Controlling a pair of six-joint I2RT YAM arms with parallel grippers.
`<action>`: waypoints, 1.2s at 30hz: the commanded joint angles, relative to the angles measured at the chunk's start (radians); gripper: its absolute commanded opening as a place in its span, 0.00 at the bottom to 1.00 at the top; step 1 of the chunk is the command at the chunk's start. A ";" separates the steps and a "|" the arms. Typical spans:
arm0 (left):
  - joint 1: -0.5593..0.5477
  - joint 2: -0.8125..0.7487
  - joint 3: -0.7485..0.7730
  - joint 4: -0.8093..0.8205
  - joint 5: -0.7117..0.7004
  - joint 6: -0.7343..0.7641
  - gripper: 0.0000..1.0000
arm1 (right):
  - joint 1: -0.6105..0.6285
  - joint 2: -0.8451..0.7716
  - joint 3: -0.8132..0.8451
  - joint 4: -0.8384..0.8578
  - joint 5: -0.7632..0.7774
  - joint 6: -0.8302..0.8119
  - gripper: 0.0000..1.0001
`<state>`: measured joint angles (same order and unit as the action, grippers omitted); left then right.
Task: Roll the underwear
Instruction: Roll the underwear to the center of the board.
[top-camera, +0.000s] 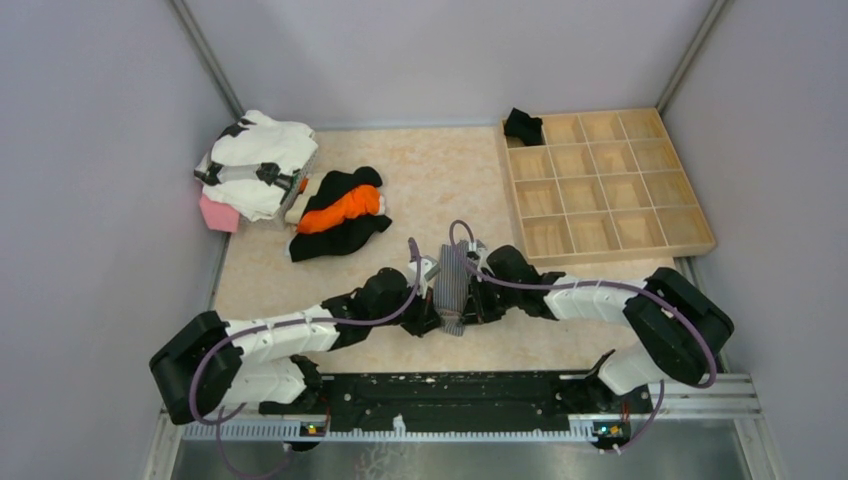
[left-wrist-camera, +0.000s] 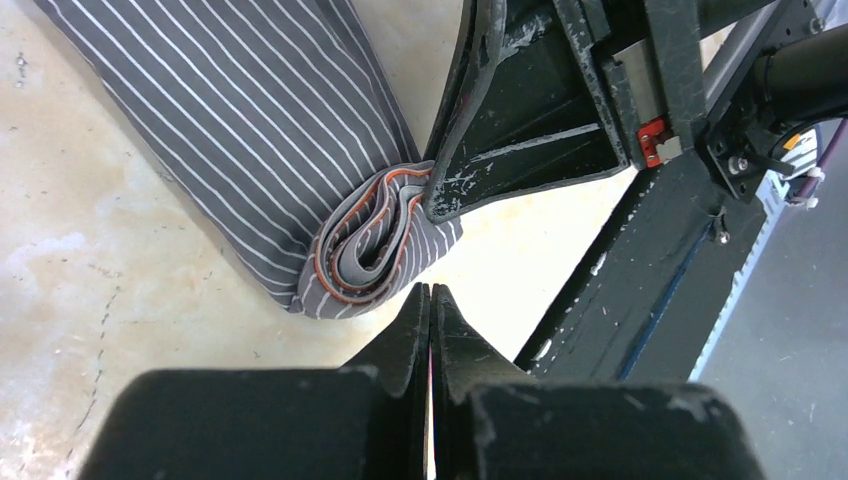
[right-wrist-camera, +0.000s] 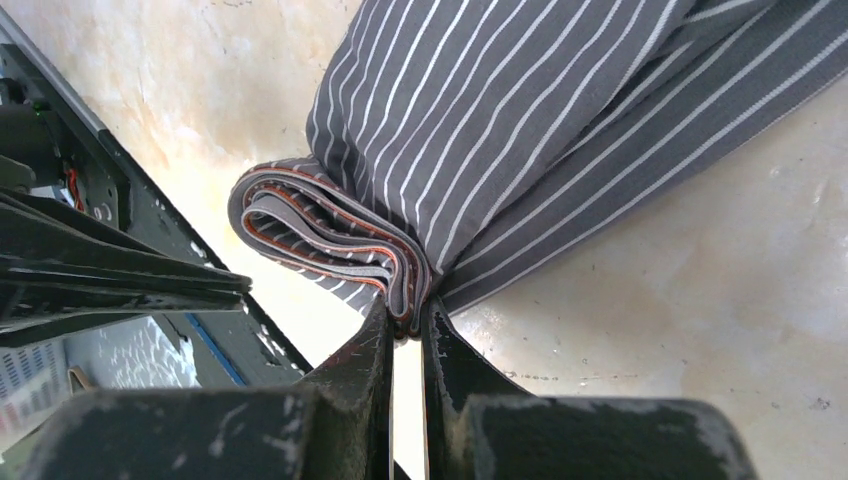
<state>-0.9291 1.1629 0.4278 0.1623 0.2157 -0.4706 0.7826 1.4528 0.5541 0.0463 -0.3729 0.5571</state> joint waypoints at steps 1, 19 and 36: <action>0.003 0.062 0.035 0.097 0.033 0.039 0.00 | -0.017 0.028 0.025 -0.072 0.006 0.006 0.00; 0.003 0.191 0.061 0.158 -0.037 0.016 0.00 | -0.025 0.032 0.030 -0.077 -0.014 -0.006 0.03; 0.004 0.239 -0.015 0.172 -0.191 -0.049 0.00 | -0.032 -0.098 0.060 -0.133 0.005 -0.039 0.37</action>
<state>-0.9298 1.3689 0.4522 0.3122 0.0666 -0.5072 0.7624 1.4067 0.5724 -0.0578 -0.3889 0.5415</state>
